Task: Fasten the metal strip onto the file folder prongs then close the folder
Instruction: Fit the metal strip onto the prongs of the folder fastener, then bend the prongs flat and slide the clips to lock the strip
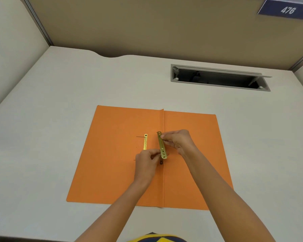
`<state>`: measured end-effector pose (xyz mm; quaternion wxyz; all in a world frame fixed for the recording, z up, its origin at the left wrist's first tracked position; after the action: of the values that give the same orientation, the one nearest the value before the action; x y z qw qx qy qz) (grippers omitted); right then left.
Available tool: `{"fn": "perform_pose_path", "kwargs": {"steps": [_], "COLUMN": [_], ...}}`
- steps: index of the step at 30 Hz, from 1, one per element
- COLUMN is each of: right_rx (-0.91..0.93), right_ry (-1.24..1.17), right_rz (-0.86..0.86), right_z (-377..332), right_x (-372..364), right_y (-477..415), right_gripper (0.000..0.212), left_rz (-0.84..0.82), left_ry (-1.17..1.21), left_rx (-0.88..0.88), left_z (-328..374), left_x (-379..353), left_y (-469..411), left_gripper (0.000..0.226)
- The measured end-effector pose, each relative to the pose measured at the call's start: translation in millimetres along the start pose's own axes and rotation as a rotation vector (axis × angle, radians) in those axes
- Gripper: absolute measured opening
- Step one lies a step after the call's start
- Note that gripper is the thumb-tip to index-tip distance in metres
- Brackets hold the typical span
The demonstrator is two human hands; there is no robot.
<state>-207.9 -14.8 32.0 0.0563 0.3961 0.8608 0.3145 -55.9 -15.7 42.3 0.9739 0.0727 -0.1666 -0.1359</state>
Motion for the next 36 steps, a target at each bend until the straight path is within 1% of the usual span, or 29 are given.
{"fn": "perform_pose_path", "kwargs": {"steps": [3,8,15,21,31,34,36], "right_rx": [0.010,-0.002,0.009,0.005,0.019,0.042,0.076], "right_ry": [0.003,0.005,0.037,0.044,0.066,0.069,0.076], "right_rz": [-0.001,0.007,0.031,0.041,0.083,0.101,0.119], "right_z": [0,0,2,1,2,3,3], "right_x": [0,0,-1,0,0,0,1], "right_y": [0,-1,-2,-1,3,5,6], "right_gripper": [0.018,0.009,0.010,0.010,0.013,0.013,0.013], "left_rz": [0.006,0.022,0.017,0.010,0.028,0.033,0.076], "left_ry": [0.001,-0.012,-0.004,0.006,-0.007,-0.034,-0.063], "left_rx": [-0.005,-0.019,-0.019,-0.024,-0.014,-0.036,-0.086], "left_z": [-1,-2,-6,0,-5,-6,-6], "left_x": [0,1,1,0,5,8,12], "left_y": [-1,-2,-1,1,2,2,0], "left_gripper": [0.018,0.017,0.016,0.022,0.018,0.026,0.033]}}
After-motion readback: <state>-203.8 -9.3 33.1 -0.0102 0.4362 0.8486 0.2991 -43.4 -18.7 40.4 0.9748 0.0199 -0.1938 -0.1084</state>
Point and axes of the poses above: each hand's wrist, its own y-axis away from the middle knuckle, its own x-axis out of the back of the hand, z = x × y, the point moved 6 cm from there along -y, towards the middle knuckle, and after that the axes turned 10 degrees about z, right-handed, at the moved point
